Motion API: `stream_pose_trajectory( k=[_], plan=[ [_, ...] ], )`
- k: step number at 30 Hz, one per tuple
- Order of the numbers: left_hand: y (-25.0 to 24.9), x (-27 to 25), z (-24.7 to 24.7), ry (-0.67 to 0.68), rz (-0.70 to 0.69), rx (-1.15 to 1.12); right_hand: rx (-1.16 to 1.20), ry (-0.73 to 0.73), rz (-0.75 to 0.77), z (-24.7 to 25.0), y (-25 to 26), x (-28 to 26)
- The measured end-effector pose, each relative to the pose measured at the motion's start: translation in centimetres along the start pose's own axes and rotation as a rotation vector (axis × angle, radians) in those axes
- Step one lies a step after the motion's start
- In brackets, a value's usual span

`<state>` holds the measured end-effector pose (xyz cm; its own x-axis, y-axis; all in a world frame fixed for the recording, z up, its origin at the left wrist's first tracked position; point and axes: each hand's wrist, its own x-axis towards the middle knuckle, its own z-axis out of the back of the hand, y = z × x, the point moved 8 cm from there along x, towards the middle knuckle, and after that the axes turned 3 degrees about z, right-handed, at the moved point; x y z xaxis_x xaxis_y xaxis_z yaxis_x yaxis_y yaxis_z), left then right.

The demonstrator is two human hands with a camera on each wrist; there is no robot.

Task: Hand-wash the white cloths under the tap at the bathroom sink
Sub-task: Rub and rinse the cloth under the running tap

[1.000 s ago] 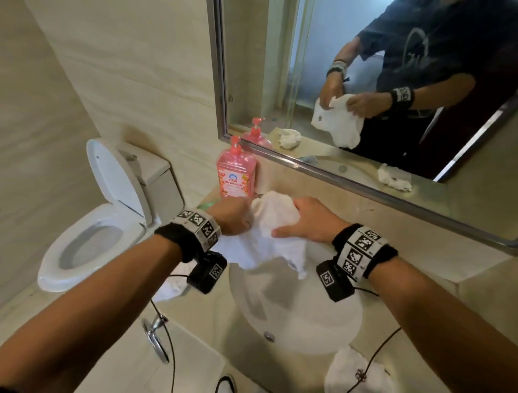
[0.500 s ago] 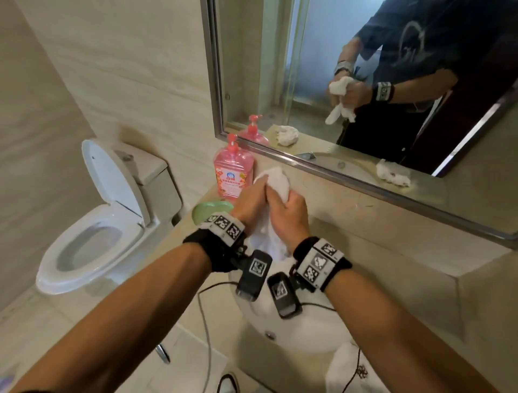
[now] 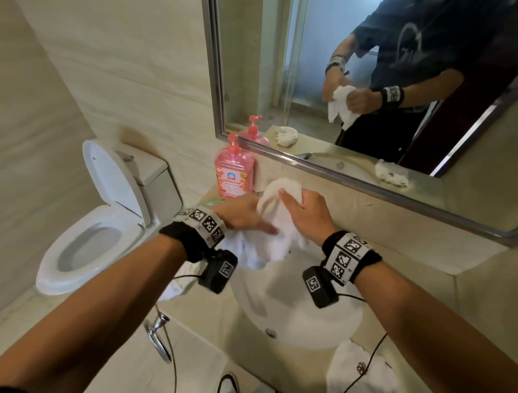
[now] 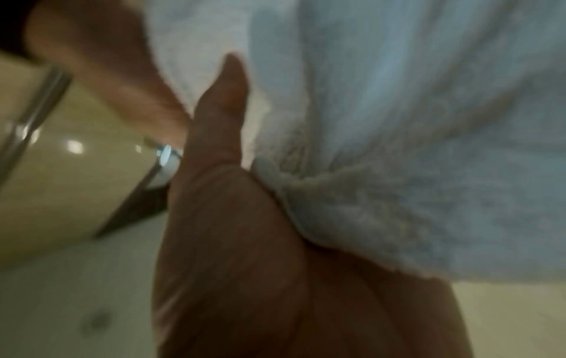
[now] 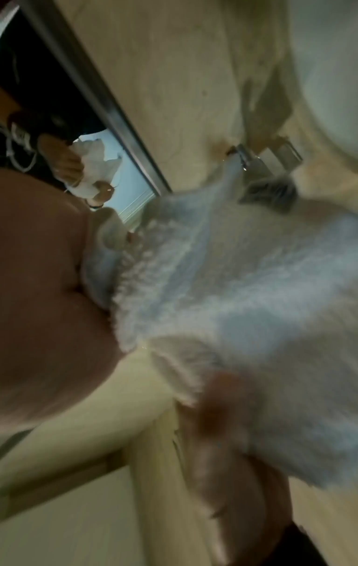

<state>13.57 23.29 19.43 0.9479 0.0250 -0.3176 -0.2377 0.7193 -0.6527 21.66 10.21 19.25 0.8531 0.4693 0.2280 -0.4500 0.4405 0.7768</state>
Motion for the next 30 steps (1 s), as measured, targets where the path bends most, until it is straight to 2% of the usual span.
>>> stream_pose_trajectory(
  k=[2, 4, 6, 8, 9, 11, 13, 15, 17, 19, 21, 22, 25, 26, 28, 30],
  plan=[
    [2.0, -0.3, 0.8, -0.019, 0.074, 0.399, -0.063, 0.172, 0.065, -0.2, 0.3, -0.2],
    [3.2, -0.6, 1.1, -0.029, 0.076, 0.554, -0.21, 0.416, 0.111, -1.0, 0.4, -0.9],
    [3.9, -0.9, 1.3, -0.04, 0.026, 0.498, -0.512, 0.604, 0.185, -2.0, 0.1, -1.9],
    [4.7, -1.3, 2.2, -0.09, -0.01, 0.308, -0.657, 0.655, 0.206, -2.4, -0.4, -2.3],
    [5.3, -1.5, 2.5, -0.113, -0.018, 0.184, -0.617, 0.641, 0.161, -2.3, -0.9, -2.3],
    [6.5, -1.7, 2.9, -0.175, -0.026, -0.063, -0.28, 0.572, -0.088, -1.7, -2.5, -2.1],
    [7.5, -1.8, 2.7, -0.234, 0.023, -0.278, 0.101, 0.415, -0.314, -1.5, -3.8, -2.0],
    [7.7, -1.3, 1.7, -0.259, 0.09, -0.517, 0.255, 0.205, -0.382, -1.7, -4.0, -1.7],
    [7.3, -0.6, 0.8, -0.294, 0.126, -0.743, 0.29, -0.005, -0.354, -2.3, -3.0, -1.8],
    [6.4, 0.2, 0.3, -0.307, 0.155, -0.946, 0.324, -0.084, -0.241, -4.4, -0.7, -2.0],
    [5.0, 0.9, -0.1, -0.305, 0.11, -1.032, 0.305, -0.048, -0.139, -6.9, 1.6, -2.1],
    [4.5, 1.2, -0.3, -0.31, 0.096, -1.029, 0.284, -0.054, -0.134, -7.3, 2.0, -1.7],
    [4.1, 1.7, -1.2, -0.215, 0.114, -1.079, 0.307, -0.103, -0.342, -7.3, 0.7, -0.4],
    [4.4, 1.7, -1.0, -0.202, 0.112, -1.087, 0.308, -0.106, -0.339, -7.8, 0.6, -0.2],
    [6.0, 1.6, -0.3, -0.269, 0.138, -1.074, 0.298, -0.047, -0.23, -9.9, 1.5, -0.8],
    [8.0, 1.2, -0.8, -0.297, 0.233, -1.016, 0.24, 0.006, -0.161, -11.5, 1.4, -1.6]
  ],
)
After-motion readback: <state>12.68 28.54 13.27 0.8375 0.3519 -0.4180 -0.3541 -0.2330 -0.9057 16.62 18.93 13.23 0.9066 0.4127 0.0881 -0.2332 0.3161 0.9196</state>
